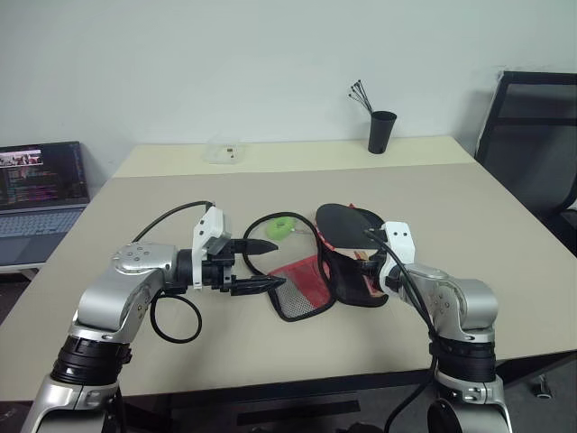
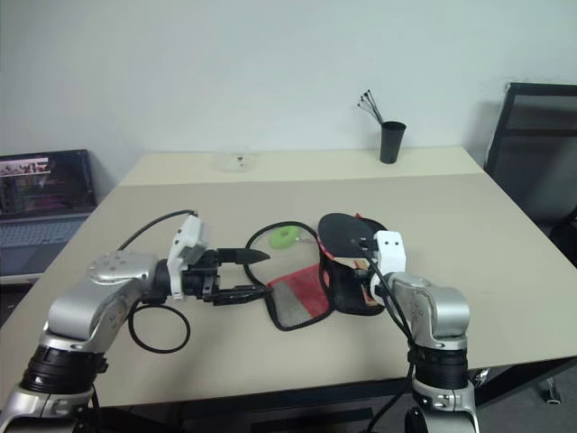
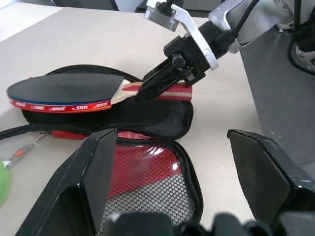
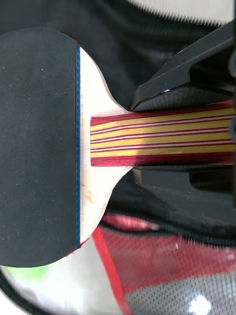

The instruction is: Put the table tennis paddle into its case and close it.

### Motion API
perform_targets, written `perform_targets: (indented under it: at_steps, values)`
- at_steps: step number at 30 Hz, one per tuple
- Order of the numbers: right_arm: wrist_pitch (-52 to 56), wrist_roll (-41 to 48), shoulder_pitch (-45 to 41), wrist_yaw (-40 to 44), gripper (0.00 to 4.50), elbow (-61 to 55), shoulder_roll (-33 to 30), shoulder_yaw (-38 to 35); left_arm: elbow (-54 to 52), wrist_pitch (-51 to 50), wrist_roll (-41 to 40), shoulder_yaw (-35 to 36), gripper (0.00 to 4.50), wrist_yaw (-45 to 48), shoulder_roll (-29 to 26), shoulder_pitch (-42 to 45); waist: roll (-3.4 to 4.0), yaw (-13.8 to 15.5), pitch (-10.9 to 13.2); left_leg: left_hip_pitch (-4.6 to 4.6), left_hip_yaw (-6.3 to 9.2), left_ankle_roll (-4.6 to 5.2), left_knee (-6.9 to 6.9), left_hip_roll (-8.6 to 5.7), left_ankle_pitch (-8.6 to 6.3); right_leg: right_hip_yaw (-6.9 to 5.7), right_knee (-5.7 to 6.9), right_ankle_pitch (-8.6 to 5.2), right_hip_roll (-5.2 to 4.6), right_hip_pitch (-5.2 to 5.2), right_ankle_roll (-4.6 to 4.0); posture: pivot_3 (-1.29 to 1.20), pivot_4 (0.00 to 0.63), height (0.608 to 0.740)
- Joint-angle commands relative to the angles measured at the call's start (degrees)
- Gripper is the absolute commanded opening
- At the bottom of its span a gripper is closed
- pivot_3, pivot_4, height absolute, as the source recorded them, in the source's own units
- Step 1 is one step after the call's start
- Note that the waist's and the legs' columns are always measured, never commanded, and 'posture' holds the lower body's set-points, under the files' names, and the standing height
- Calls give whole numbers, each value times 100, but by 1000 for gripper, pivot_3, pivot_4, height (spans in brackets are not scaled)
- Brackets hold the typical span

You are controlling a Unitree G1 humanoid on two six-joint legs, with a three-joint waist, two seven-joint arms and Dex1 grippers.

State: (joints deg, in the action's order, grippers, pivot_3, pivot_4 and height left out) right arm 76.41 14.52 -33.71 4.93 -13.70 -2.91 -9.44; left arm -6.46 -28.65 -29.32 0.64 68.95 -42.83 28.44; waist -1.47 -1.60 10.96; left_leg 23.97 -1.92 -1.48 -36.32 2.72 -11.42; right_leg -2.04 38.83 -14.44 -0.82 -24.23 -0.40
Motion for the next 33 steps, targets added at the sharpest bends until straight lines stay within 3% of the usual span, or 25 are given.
perform_targets:
  at_steps: [1,11,21,30,33]
  values:
    - [-253,-33,17,-43,1093,-180,-38,78,-192,9,-144,190,3910,-44,-32,2,0,-1,0,0,0,0,1,0,0,0,0,0,0,0,0,0,150,740]
    - [-491,-103,165,-249,1093,26,51,147,-157,44,-128,144,3910,-64,-19,40,0,-4,0,0,0,0,2,0,0,0,-2,0,0,-1,0,0,150,740]
    - [-413,0,286,-82,4455,-376,-181,323,-176,105,-81,228,3910,-123,-84,-111,-1,-2,0,-1,1,0,8,0,0,0,-7,-1,0,-1,0,0,150,740]
    - [593,1422,103,1312,4455,-1704,-782,312,76,215,148,503,3910,-503,-165,-366,-1,-2,0,-4,4,0,22,5,0,-2,-16,-1,-1,-1,-1,0,150,740]
    - [574,1718,112,1754,4455,-1871,-1314,321,168,272,199,571,3910,-529,-234,-470,-1,-2,0,-6,5,0,22,6,0,-5,-16,-2,-1,-1,-3,0,150,740]
